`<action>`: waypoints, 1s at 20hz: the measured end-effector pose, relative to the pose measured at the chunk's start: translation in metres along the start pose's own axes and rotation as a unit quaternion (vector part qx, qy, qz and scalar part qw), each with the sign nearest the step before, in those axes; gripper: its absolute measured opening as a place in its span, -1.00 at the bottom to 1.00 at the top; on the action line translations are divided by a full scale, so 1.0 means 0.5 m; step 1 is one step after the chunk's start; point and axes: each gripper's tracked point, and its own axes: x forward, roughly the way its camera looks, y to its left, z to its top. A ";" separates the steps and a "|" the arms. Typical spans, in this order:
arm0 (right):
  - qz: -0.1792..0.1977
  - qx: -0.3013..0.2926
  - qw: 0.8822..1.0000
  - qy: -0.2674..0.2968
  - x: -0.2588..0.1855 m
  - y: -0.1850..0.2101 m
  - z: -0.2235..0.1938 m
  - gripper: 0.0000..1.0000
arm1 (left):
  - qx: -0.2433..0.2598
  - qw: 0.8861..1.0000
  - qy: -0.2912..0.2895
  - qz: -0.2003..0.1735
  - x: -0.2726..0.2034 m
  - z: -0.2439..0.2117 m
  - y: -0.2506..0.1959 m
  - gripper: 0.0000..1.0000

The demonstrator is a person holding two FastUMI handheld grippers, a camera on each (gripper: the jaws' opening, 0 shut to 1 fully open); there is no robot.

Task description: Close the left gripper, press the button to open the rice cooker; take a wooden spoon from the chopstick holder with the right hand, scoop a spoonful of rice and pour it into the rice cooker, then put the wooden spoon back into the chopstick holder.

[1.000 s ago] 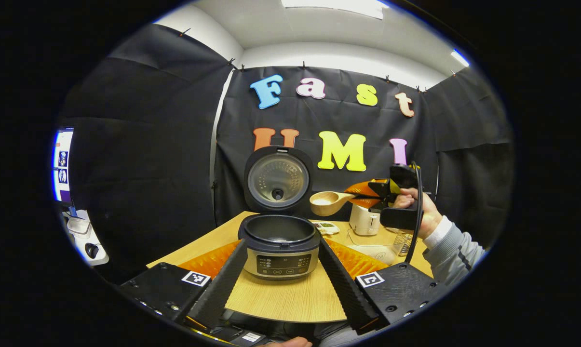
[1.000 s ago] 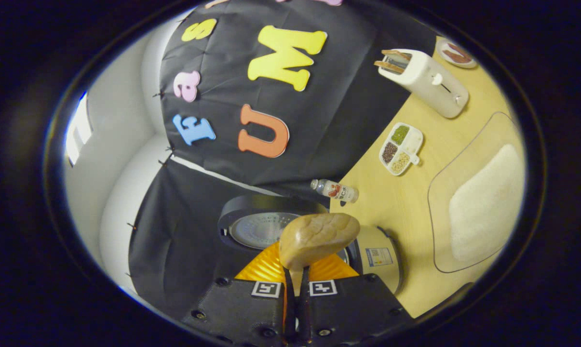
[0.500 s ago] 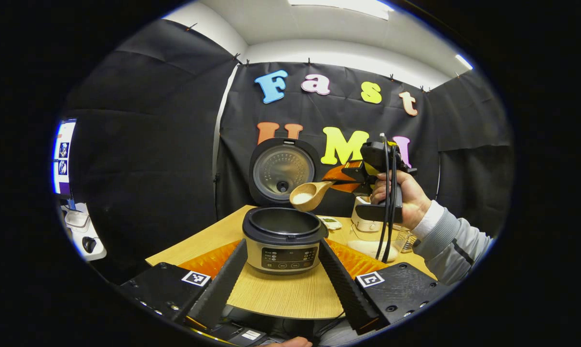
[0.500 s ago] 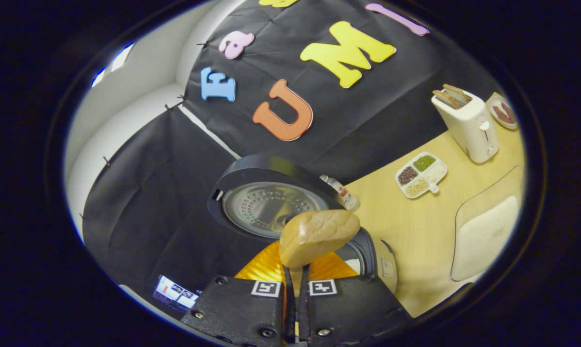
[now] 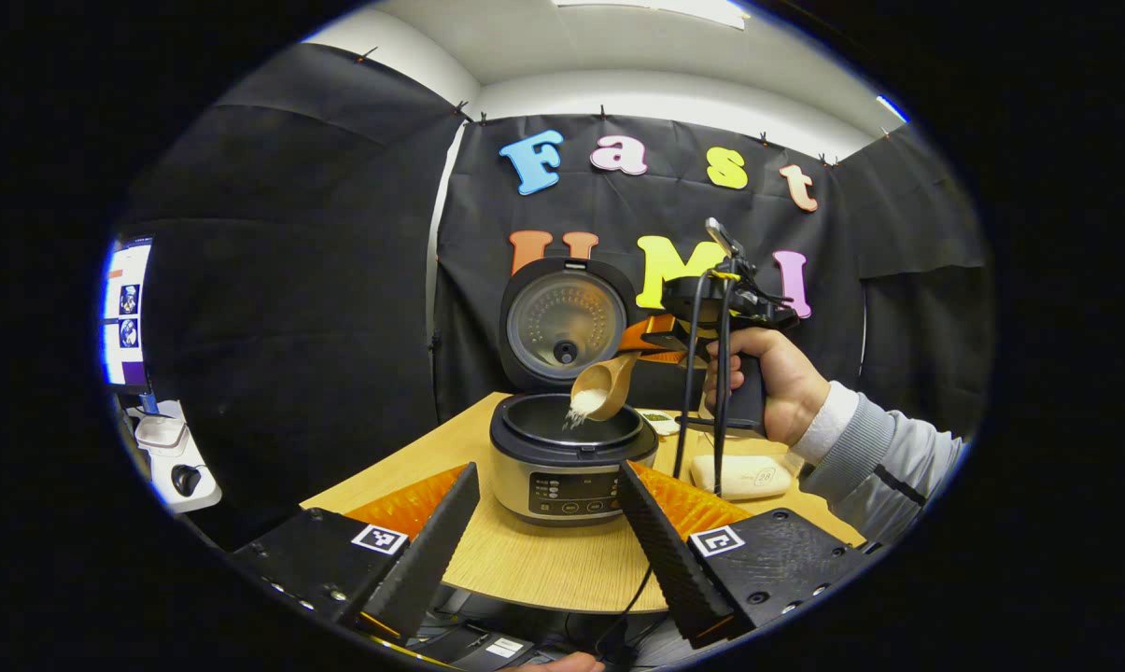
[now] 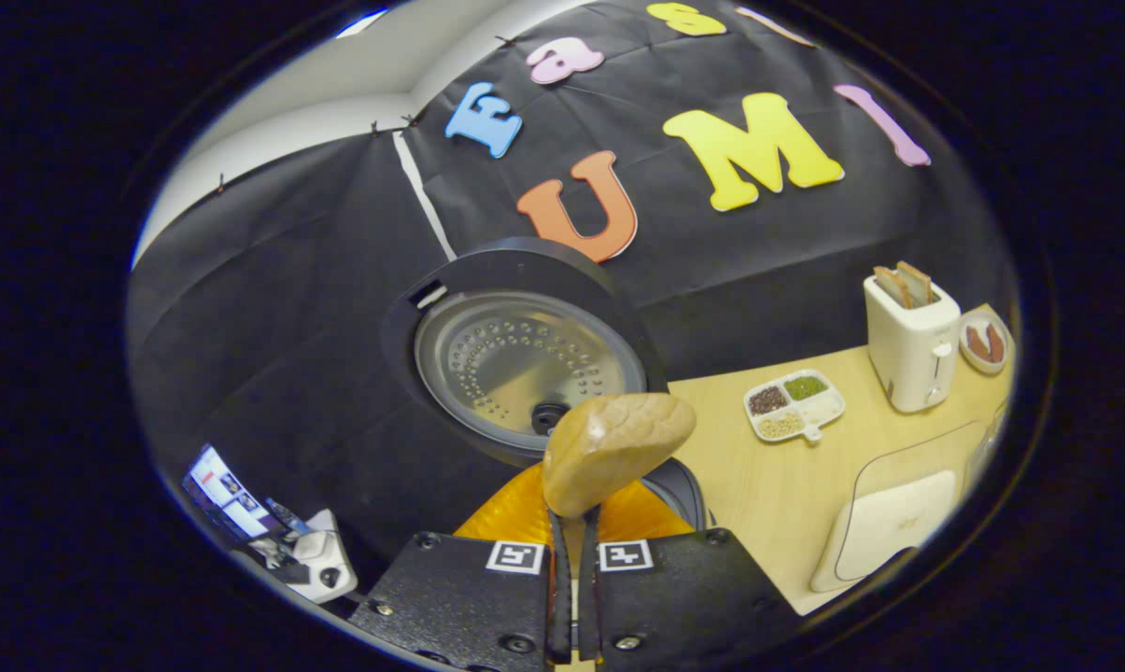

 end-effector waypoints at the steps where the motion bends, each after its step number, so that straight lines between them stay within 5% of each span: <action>1: -0.004 -0.034 0.999 -0.009 -0.002 0.011 0.003 -0.84 | 0.002 1.000 0.002 -0.002 0.002 -0.003 -0.002 0.89; 6: -0.008 -0.179 0.982 -0.056 -0.017 0.067 0.016 -0.84 | 0.003 1.000 0.004 -0.006 0.005 -0.006 0.000 0.90; 11: -0.023 -0.320 0.941 -0.107 -0.037 0.104 0.030 -0.84 | -0.010 1.000 0.003 -0.001 0.010 -0.013 0.013 0.90; 17: -0.019 -0.363 0.925 -0.112 -0.070 0.119 0.015 -0.84 | -0.019 1.000 0.003 -0.007 0.007 -0.002 0.000 0.89; 20: -0.026 -0.354 0.929 -0.109 -0.097 0.096 0.022 -0.84 | -0.018 1.000 -0.006 -0.009 0.003 0.013 -0.017 0.89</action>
